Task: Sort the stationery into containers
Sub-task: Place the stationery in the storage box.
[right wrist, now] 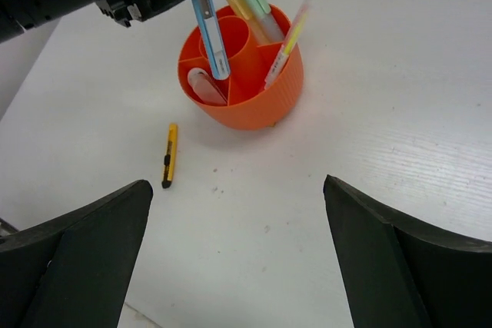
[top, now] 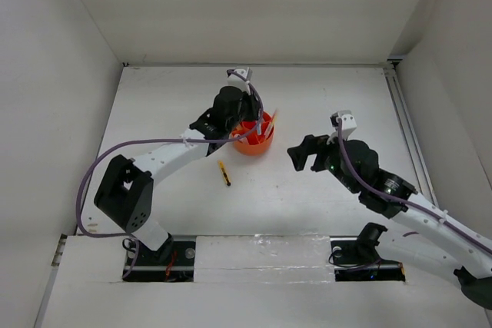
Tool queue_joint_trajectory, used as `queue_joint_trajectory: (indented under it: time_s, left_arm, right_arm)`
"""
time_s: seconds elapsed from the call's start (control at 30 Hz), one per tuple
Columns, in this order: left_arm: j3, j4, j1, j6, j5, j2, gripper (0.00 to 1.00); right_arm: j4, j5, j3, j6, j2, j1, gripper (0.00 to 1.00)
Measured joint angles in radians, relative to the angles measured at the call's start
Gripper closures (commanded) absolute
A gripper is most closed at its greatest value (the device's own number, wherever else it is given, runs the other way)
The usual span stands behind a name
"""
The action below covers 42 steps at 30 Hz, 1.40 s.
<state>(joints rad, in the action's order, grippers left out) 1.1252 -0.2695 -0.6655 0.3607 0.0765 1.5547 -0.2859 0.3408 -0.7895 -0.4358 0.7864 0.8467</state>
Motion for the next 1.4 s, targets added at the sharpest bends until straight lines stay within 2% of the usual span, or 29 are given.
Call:
queue_joint_trajectory:
  time_s: [0.23,0.67,1.0,1.03,1.17,1.2,1.23,1.3,1.33,1.4]
  left_arm:
    - [0.005,-0.036,0.000,-0.024,0.093,0.021,1.00]
    - [0.018,-0.073,0.033,-0.027,0.149,0.021,1.00]
    - [-0.084,-0.210,0.033,-0.034,0.186,0.021,0.97]
    - [-0.093,-0.218,0.033,-0.034,0.187,0.021,0.94]
    - [-0.124,-0.244,0.033,-0.040,0.183,0.021,0.68]
    - [-0.128,-0.248,0.033,-0.042,0.180,0.021,0.53]
    - [-0.132,-0.251,0.033,-0.045,0.175,0.021,0.45]
    - [-0.145,-0.257,0.027,-0.050,0.167,0.013,0.21]
    - [-0.152,-0.256,0.022,-0.051,0.166,0.003,0.03]
    - [-0.167,-0.239,0.008,-0.048,0.164,-0.029,0.00]
  right_arm:
    - [-0.027,-0.003,0.037,0.008,-0.034,-0.021,0.01]
    - [-0.024,-0.040,0.053,0.019,-0.013,-0.034,0.01]
    - [-0.020,-0.054,0.053,0.023,-0.006,-0.034,0.01]
    - [-0.019,-0.056,0.053,0.025,-0.006,-0.034,0.01]
    - [-0.014,-0.072,0.053,0.032,-0.004,-0.034,0.01]
    - [-0.006,-0.080,0.053,0.034,0.000,-0.034,0.01]
    - [0.006,-0.091,0.054,0.040,0.005,-0.034,0.01]
    - [0.028,-0.116,0.054,0.050,0.021,-0.034,0.01]
    - [0.043,-0.130,0.054,0.058,0.033,-0.034,0.01]
    - [0.072,-0.148,0.054,0.075,0.069,-0.029,0.01]
